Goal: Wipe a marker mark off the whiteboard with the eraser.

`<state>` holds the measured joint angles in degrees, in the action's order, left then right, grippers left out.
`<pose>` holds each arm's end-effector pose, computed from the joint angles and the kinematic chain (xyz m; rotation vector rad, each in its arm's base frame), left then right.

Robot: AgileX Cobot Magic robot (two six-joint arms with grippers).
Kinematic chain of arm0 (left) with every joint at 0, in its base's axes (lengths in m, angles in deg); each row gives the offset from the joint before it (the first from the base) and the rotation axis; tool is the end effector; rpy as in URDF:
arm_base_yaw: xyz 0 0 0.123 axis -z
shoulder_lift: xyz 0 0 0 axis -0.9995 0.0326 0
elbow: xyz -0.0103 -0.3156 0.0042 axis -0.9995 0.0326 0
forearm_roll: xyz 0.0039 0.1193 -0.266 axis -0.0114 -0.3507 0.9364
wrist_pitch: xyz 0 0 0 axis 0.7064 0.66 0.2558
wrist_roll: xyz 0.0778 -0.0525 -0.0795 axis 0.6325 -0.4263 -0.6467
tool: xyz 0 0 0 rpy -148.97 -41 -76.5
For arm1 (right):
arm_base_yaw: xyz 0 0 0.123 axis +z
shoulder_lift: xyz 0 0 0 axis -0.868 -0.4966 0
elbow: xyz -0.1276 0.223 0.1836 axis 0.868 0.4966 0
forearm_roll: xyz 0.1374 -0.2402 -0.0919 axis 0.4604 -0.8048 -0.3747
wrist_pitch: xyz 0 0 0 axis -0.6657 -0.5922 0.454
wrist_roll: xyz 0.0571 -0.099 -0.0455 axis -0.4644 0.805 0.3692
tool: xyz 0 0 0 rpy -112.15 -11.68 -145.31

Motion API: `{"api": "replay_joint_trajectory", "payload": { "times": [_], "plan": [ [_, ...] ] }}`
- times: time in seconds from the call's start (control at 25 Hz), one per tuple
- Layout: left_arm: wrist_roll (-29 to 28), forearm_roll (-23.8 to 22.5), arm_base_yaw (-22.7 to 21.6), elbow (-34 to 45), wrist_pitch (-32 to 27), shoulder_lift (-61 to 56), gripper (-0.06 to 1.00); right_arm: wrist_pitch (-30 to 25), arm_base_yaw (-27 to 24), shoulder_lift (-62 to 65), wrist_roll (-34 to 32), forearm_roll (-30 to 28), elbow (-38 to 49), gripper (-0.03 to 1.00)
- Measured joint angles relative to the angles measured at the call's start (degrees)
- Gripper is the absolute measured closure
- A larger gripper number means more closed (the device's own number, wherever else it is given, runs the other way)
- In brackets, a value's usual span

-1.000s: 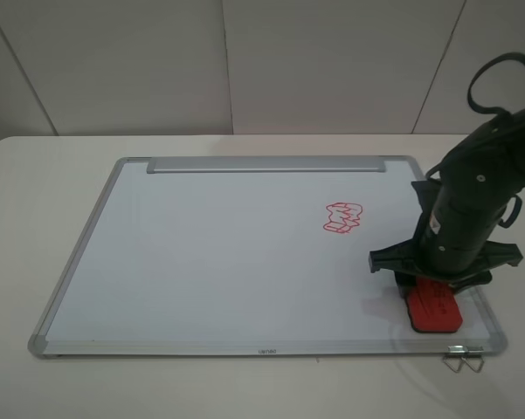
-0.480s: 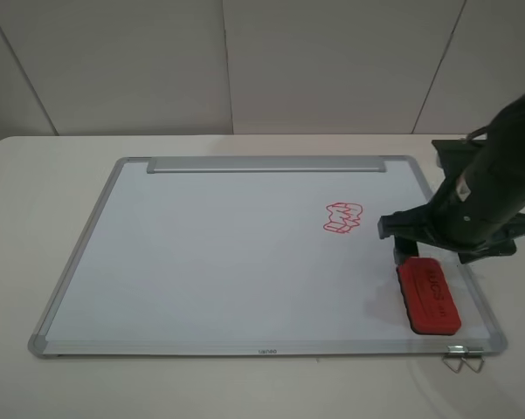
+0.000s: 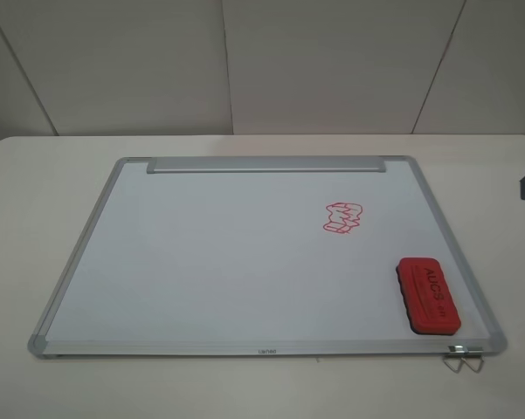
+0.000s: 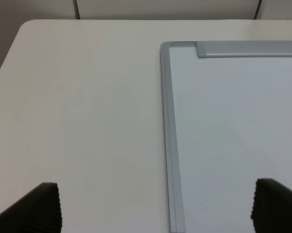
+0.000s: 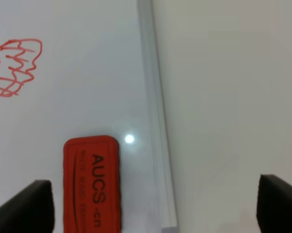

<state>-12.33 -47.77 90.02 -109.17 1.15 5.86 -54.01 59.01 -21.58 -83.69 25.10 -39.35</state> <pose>0.0269 0.0010 0.2802 0.0104 2.0489 -0.0140 0.1854 -0.0112 0.2812 0.2255 2.5670 -0.0331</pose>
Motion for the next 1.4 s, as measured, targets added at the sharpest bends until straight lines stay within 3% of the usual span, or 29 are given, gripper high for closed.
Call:
{"api": "replay_joint_trajectory", "payload": {
  "times": [0.32,0.56,0.96,1.4],
  "plan": [
    [0.0,0.0,0.0,0.0,0.0,0.0,0.16,-9.84,-1.0,25.34,5.85,0.0,0.0,0.23],
    [0.0,0.0,0.0,0.0,0.0,0.0,0.16,-9.98,-1.0,37.11,6.07,5.13,0.02,0.23],
    [0.0,0.0,0.0,0.0,0.0,0.0,0.16,-6.83,-1.0,49.76,13.95,6.04,6.1,0.23],
    [0.0,0.0,0.0,0.0,0.0,0.0,0.16,-7.0,-1.0,50.27,15.02,7.47,10.98,0.23]
  ]
}}
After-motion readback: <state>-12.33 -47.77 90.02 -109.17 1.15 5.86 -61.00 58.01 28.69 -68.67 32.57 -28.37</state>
